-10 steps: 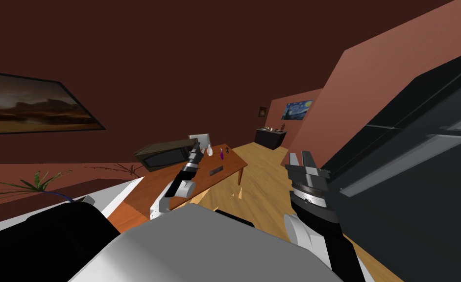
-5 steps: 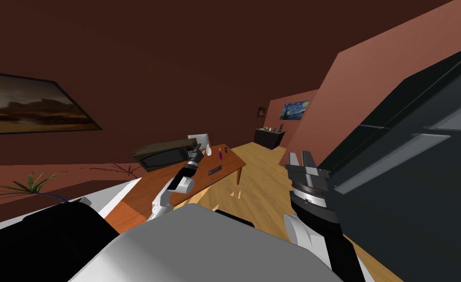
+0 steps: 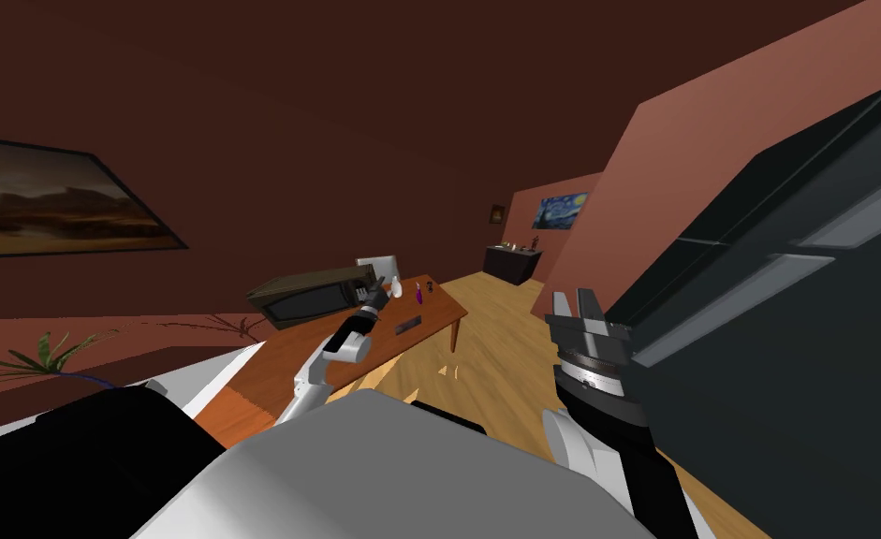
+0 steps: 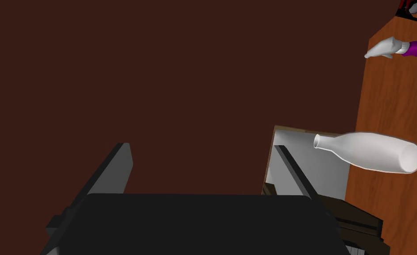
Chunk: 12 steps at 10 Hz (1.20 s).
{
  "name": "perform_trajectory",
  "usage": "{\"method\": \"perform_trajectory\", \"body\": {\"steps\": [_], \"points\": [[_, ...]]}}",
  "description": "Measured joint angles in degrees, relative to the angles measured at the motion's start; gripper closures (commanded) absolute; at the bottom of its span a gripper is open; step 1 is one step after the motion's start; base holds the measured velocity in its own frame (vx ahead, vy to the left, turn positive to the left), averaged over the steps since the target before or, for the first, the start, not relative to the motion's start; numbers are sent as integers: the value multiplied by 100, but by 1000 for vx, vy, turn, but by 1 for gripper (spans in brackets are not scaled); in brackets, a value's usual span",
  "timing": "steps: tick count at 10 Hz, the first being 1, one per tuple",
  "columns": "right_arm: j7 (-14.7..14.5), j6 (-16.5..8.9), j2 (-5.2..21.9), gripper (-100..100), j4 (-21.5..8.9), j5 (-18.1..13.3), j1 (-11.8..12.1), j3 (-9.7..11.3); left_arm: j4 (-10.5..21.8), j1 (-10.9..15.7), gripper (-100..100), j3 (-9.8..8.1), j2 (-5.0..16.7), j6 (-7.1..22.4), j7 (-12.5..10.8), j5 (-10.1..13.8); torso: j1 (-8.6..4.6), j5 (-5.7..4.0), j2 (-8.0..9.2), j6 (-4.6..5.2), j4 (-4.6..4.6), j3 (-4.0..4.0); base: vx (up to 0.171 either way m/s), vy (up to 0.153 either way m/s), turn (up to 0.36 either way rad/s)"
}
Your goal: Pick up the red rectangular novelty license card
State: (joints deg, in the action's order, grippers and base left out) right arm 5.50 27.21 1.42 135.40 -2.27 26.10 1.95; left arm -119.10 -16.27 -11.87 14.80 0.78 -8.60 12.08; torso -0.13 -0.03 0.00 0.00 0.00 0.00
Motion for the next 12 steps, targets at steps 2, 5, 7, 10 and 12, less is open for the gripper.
{"method": "perform_trajectory", "body": {"steps": [2,5,7,10,12], "points": [[0,0,0,0,0,0,0,0,158,129,-100,-66,59,363,-117,104,0,0,0,0,0,0,-2,-37,-26],[0,0,0,0,0,0,0,0,310,252,-100,-130,97,825,-242,201,7,1,-1,0,0,-1,1,-18,-18],[0,0,0,0,0,0,0,0,546,393,-100,-196,185,1126,-372,321,3,0,-5,0,-1,-3,9,-31,-28],[0,0,0,0,0,0,0,0,732,484,-100,-254,242,1540,-504,437,8,2,-3,-1,-1,-2,6,-18,-19],[0,0,0,0,0,0,0,0,804,573,-100,-308,310,1848,-591,506,10,2,-2,-2,-1,-1,7,-15,-16]]}}
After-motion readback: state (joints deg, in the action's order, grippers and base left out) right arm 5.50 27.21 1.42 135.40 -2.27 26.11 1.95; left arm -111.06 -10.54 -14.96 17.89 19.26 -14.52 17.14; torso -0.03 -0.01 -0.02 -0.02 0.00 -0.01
